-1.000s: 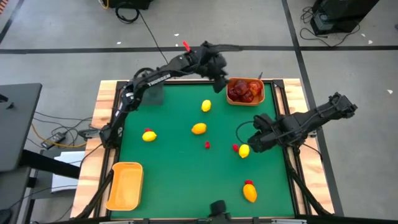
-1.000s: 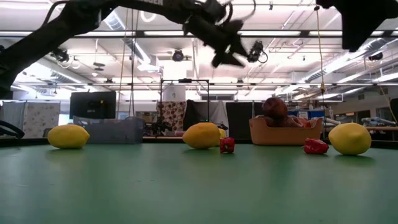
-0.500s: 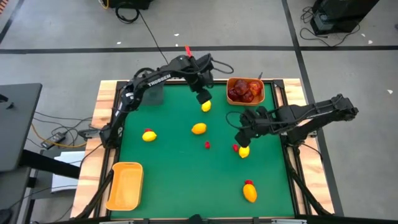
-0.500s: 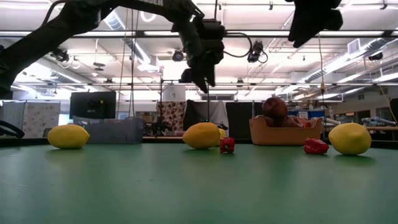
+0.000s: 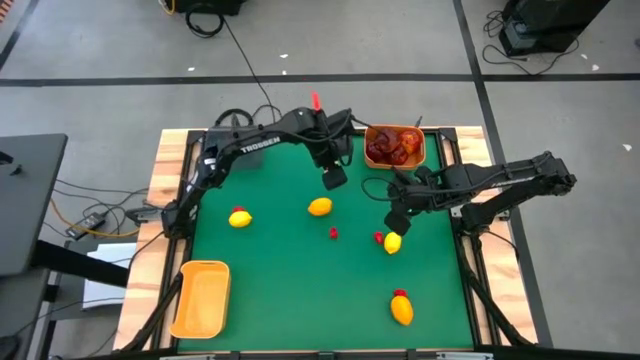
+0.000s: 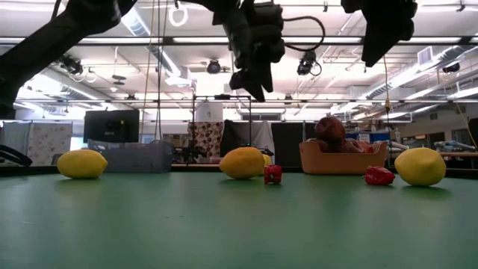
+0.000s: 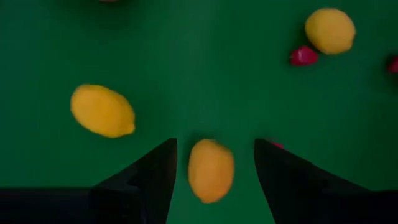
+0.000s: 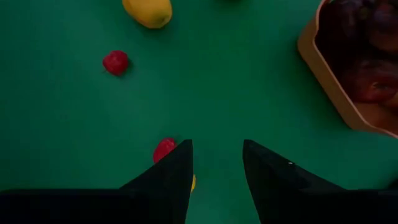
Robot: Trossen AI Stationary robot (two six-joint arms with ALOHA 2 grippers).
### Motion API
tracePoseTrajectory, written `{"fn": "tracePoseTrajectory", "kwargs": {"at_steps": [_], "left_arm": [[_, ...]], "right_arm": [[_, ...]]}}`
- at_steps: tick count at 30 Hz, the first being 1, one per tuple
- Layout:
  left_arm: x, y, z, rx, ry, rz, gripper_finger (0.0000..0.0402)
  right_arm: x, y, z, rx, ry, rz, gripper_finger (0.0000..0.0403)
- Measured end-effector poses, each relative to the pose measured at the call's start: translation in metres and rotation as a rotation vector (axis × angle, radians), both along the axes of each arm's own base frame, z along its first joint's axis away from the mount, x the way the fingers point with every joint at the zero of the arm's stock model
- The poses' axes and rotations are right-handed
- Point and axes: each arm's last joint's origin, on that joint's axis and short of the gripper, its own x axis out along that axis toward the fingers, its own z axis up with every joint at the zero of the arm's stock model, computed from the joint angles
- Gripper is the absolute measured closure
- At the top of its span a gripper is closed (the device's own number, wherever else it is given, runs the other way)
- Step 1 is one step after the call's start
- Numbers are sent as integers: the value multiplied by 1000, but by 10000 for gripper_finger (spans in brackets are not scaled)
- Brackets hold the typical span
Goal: Sort produce into baskets
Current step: Put the lemon into the yellow bin
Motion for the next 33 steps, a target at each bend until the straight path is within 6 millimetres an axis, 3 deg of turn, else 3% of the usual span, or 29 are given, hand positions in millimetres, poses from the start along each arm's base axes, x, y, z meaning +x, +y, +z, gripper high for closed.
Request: {"fn": "tracePoseTrajectory", "kwargs": {"at_steps": [8, 14, 22, 27, 33], "left_arm": [[-12, -12, 0, -25, 135, -6, 184], [-15, -32, 19, 96, 108, 14, 184], [-21, -79, 44, 118, 52, -41, 184], [-21, -111, 58, 154, -29, -64, 184], [-19, -149, 59, 170, -43, -69, 184]], "right_arm": [[1, -8, 1, -40, -7, -28, 250], [1, -15, -8, 10, 58, 63, 251], [-2, -12, -40, 141, 126, 41, 267], [-1, -2, -49, 159, 103, 25, 268], [-2, 7, -53, 177, 88, -6, 268]]}}
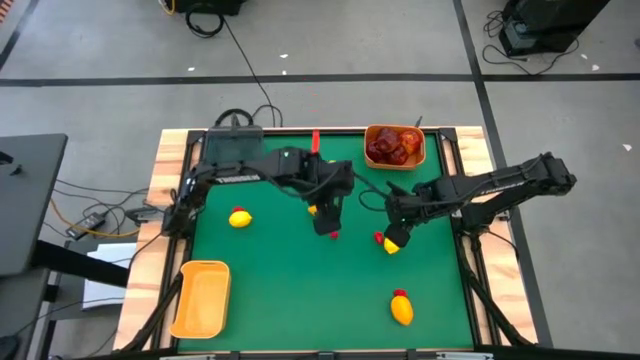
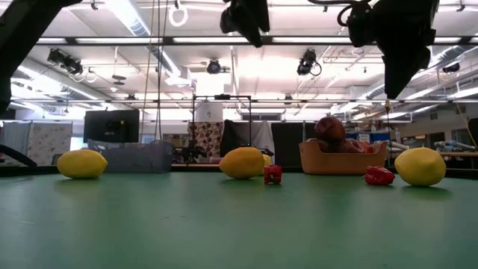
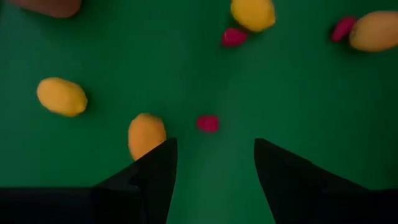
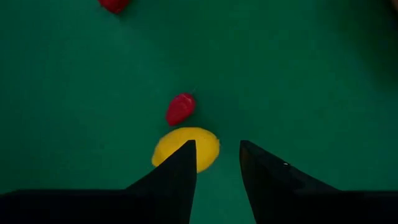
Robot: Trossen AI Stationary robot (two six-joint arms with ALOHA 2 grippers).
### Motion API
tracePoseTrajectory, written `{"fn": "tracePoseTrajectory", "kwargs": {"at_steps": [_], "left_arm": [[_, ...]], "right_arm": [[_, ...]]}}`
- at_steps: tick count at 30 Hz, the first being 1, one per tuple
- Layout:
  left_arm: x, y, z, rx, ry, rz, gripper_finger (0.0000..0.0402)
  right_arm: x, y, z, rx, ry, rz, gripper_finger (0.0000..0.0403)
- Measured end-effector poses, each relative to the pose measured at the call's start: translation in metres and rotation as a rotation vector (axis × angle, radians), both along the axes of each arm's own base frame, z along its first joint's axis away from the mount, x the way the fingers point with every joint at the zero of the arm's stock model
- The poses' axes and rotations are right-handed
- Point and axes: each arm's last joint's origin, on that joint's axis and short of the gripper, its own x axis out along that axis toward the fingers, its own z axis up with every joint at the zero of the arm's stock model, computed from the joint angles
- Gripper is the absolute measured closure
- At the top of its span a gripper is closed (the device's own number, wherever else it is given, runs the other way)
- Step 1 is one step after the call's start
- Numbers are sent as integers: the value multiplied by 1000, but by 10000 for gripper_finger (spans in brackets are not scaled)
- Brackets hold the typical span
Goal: Sort produce into baskets
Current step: Put the lemon into the yellow bin
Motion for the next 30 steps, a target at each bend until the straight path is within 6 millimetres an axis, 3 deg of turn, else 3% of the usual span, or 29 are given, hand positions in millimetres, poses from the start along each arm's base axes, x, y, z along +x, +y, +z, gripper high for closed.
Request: {"fn": "tracePoseTrajectory", "kwargs": {"at_steps": [7, 14, 18, 23, 30], "left_arm": [[4, -55, 5, -42, -107, -33, 184], [-10, -99, 2, -18, -64, -35, 184], [-20, -113, -1, -16, 4, -46, 184], [-48, -125, 6, 11, 118, -71, 184], [-104, -134, 59, 9, -40, -65, 184]], "right_arm": [[-2, 15, 0, 8, -3, 62, 270], [-7, 29, 0, 38, -1, 46, 269], [-9, 34, -1, 58, 2, -10, 262], [-12, 39, -14, 110, 12, -118, 240], [-12, 49, -48, 253, -55, -351, 179]]}}
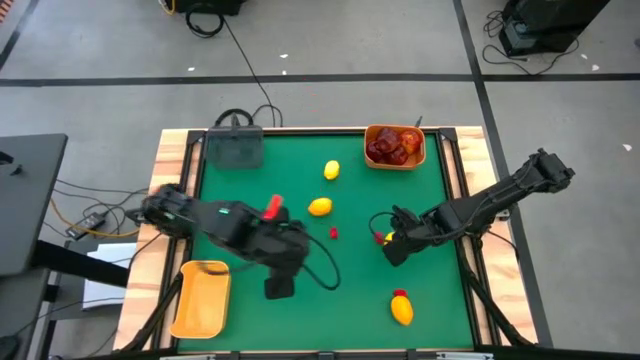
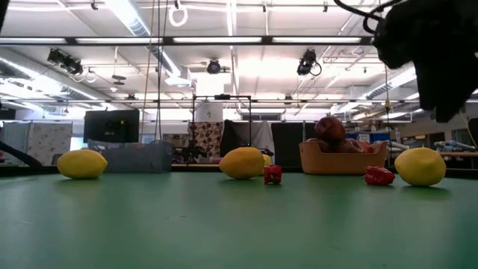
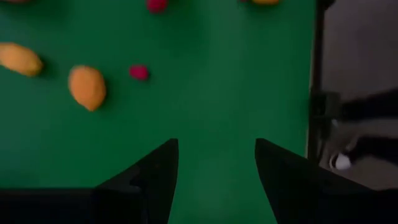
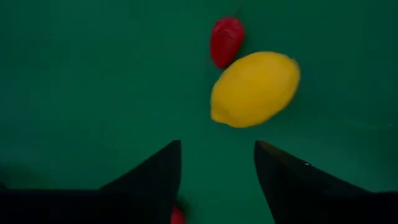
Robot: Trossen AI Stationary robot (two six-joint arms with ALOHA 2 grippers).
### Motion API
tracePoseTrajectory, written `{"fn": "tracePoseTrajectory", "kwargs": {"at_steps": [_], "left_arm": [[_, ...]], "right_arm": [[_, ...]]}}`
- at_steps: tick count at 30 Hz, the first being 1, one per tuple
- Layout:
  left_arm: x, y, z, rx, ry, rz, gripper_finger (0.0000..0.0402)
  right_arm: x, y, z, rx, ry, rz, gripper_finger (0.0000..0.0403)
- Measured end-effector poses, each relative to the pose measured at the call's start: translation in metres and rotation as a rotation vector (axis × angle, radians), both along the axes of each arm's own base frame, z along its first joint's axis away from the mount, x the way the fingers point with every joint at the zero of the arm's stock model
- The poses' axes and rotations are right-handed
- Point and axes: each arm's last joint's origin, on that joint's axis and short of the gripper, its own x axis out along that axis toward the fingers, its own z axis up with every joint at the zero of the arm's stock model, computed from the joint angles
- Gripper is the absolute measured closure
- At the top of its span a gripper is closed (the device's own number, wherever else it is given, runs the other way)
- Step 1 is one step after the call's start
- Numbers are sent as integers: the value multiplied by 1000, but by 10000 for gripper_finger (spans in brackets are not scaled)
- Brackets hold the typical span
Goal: Sort produce into baskets
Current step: Put the lemon into the yellow bin
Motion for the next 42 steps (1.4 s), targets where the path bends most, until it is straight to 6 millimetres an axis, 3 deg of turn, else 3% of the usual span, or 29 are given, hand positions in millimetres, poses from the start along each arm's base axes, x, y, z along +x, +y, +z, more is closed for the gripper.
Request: {"fn": "tracePoseTrajectory", "kwargs": {"at_steps": [6, 13, 21, 26, 30, 35, 39, 42], "left_arm": [[-44, 0, 35, 27, -153, 24, 184], [-56, 5, 44, 90, -191, -42, 184], [-38, 19, 52, 54, -277, -103, 184], [-1, 24, 61, -60, -537, -220, 184], [36, 37, 38, -123, -631, -242, 184], [75, 52, -18, -228, -669, -246, 184], [90, 65, -62, -333, -691, -234, 184], [89, 78, -92, -346, -704, -190, 184]], "right_arm": [[0, 3, -10, 22, -52, -176, 117], [-13, -3, -35, 16, 27, -356, 77], [-13, -7, -60, 39, -77, -433, 85], [-19, -13, -67, 17, -42, -479, 107], [-20, -16, -68, 5, -34, -510, 127], [-19, -17, -68, 6, -35, -517, 135], [-19, -17, -68, 0, -39, -518, 135], [-19, -18, -68, -9, -45, -528, 133]]}}
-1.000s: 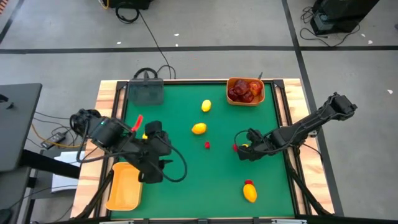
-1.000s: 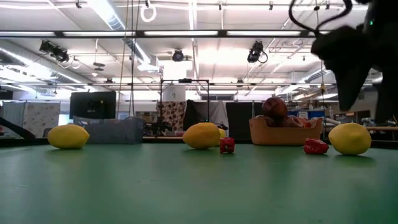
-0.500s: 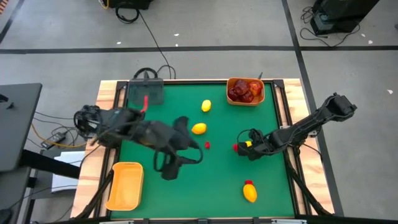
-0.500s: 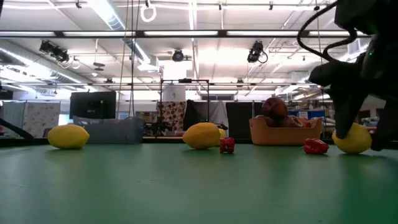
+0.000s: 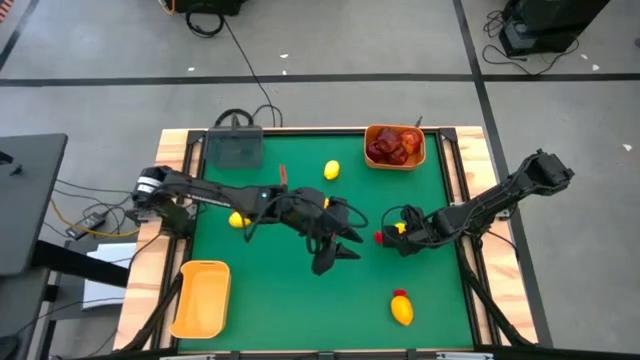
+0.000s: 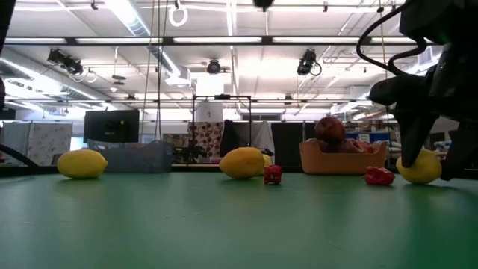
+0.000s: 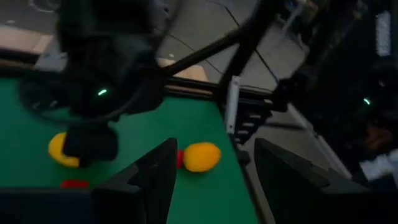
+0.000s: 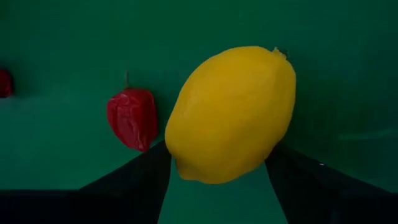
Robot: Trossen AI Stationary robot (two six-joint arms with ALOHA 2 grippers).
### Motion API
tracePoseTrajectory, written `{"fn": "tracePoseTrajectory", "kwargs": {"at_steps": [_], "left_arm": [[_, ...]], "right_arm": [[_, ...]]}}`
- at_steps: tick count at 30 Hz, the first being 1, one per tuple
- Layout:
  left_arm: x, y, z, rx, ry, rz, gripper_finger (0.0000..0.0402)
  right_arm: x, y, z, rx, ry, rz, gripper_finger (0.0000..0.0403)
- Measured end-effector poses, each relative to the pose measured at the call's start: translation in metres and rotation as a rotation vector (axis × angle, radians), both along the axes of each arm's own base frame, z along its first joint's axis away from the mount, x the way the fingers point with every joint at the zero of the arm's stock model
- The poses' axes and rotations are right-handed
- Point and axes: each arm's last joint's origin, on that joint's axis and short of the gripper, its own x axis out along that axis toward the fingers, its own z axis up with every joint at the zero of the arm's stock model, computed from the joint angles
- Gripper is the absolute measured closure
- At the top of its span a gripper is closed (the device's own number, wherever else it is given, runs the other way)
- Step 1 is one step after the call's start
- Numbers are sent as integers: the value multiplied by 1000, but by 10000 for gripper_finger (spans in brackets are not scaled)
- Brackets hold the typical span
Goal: Sort produce into baskets
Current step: Put the lemon into the yellow bin
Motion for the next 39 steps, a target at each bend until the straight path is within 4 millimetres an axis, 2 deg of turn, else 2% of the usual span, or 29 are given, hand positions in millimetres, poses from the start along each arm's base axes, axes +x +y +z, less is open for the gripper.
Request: {"fn": "tracePoseTrajectory", "kwargs": {"at_steps": [4, 7, 13, 17, 21, 24, 26, 29, 33, 35, 39], "left_arm": [[-15, 20, -36, -84, 2, 72, 184], [-35, 34, -60, -125, 41, 125, 184], [-79, 46, -92, -169, 161, 197, 184], [-101, 43, -106, -185, 213, 199, 184], [-118, 39, -124, -224, 273, 175, 184], [-131, 38, -128, -283, 236, 171, 184], [-139, 38, -130, -326, 200, 174, 184], [-151, 39, -126, -405, 108, 183, 184], [-159, 40, -123, -552, -50, 250, 183], [-159, 41, -121, -592, -119, 271, 182], [-158, 38, -110, -661, -239, 285, 168]], "right_arm": [[0, -3, 0, -8, 7, -16, 117], [-1, -5, -1, -13, 20, -24, 101], [-3, -11, -1, -53, 47, -51, 83], [-2, -14, -1, -56, 58, -39, 106], [2, -15, -1, -43, 42, 19, 160], [11, -13, 2, -57, -47, 95, 194], [21, -11, 7, -83, -154, 155, 196], [42, -6, 21, -133, -407, 223, 196], [67, -2, 53, -313, -782, 283, 179], [76, -2, 65, -412, -846, 327, 174], [95, 0, 88, -583, -839, 465, 171]]}}
